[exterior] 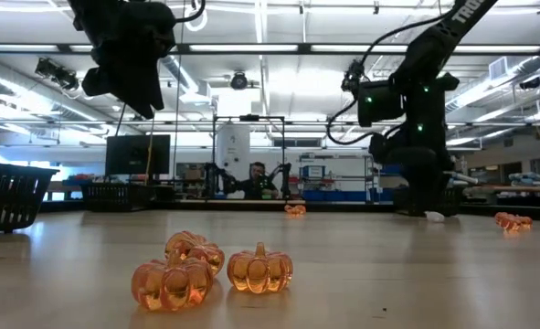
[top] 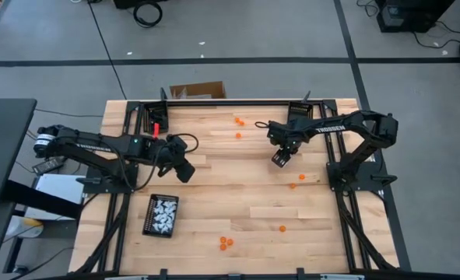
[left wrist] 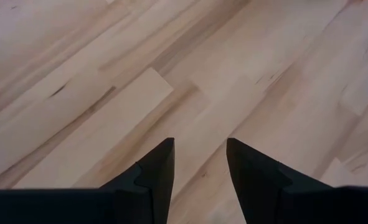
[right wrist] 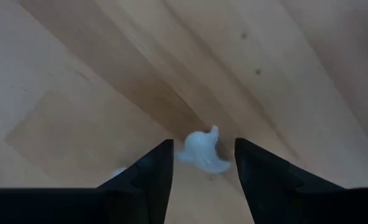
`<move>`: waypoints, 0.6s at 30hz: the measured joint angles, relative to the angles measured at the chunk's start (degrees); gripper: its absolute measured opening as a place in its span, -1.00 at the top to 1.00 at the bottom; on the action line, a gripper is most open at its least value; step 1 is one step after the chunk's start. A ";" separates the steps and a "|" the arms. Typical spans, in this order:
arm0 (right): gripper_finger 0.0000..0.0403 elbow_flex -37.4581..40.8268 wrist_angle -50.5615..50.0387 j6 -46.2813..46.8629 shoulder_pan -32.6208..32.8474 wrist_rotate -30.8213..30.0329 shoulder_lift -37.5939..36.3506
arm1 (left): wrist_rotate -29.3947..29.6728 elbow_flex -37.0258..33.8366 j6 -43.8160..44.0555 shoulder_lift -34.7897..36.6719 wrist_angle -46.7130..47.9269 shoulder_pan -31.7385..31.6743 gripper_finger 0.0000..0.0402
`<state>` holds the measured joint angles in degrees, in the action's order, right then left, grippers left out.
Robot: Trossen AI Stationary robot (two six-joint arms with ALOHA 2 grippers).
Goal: Sort Halloween decoration
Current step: Put the white ghost toy into the bottom black basket
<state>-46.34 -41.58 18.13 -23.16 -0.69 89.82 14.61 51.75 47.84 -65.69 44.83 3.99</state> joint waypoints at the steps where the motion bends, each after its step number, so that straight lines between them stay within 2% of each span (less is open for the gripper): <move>1: 0.12 0.53 0.25 -0.22 -0.39 0.41 0.00 | 0.00 0.00 0.38 0.00 -0.15 0.00 0.23; 7: 0.25 2.93 2.87 -0.29 -2.17 1.20 -0.31 | 0.02 0.00 1.85 0.00 -0.35 0.00 0.23; 14: 0.66 2.84 4.72 5.47 -1.30 2.63 -0.35 | -1.26 0.00 2.62 0.00 -0.52 0.02 0.23; 18: 0.69 0.33 4.85 10.99 1.82 4.82 -0.04 | -1.39 0.00 1.95 0.00 -0.50 0.02 0.23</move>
<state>-46.01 -36.74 29.12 -21.33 4.14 89.78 13.22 51.75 49.79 -65.69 44.34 4.01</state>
